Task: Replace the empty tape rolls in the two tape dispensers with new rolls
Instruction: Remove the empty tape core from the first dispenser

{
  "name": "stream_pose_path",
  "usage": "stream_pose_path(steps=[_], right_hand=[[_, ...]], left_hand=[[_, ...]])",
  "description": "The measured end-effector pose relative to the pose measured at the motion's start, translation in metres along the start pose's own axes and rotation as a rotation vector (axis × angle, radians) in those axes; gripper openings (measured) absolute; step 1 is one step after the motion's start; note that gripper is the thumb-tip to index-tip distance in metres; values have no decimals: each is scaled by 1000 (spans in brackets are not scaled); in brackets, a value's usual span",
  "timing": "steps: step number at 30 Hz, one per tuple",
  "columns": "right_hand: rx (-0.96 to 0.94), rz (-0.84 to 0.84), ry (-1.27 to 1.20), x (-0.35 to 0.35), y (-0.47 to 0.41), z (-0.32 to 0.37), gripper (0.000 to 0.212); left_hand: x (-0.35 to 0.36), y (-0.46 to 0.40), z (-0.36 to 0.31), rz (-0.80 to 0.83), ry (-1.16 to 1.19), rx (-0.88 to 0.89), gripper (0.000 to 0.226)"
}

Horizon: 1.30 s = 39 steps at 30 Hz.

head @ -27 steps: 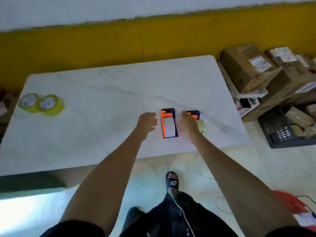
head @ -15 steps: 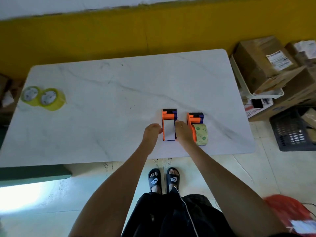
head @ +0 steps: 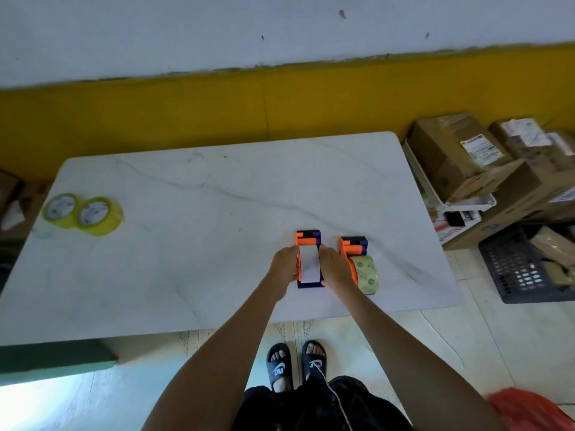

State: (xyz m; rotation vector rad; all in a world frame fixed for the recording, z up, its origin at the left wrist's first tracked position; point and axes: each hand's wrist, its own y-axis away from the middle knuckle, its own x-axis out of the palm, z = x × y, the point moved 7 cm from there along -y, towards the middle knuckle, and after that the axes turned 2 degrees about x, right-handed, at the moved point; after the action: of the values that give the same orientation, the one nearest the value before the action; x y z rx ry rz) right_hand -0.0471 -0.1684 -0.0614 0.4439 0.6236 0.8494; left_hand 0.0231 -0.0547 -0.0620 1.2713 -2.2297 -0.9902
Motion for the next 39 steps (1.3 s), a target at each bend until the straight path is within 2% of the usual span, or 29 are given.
stream_pose_path(steps=[3,5,8,15,23,28,34,39], right_hand=[[-37,5,69,1,1,6,28],[-35,16,70,1,5,9,32],[-68,38,250,7,8,17,29],[-83,-55,168,5,3,19,26],[-45,-84,196,-23,-6,15,37],[22,-122,104,-56,-16,15,22],[2,-162,-55,-65,-23,34,22],[15,-120,-69,-58,-22,37,22]], left_hand=[[-2,2,-11,11,-5,3,33],[-2,6,-18,16,-5,4,36],[-3,6,-22,16,-7,8,37],[-2,3,-23,44,2,-10,34],[-3,-10,-17,84,37,-19,24],[-4,-11,-14,76,25,-27,17],[-6,-12,-1,25,-4,-52,14],[-11,-15,16,-41,-183,-85,18]])
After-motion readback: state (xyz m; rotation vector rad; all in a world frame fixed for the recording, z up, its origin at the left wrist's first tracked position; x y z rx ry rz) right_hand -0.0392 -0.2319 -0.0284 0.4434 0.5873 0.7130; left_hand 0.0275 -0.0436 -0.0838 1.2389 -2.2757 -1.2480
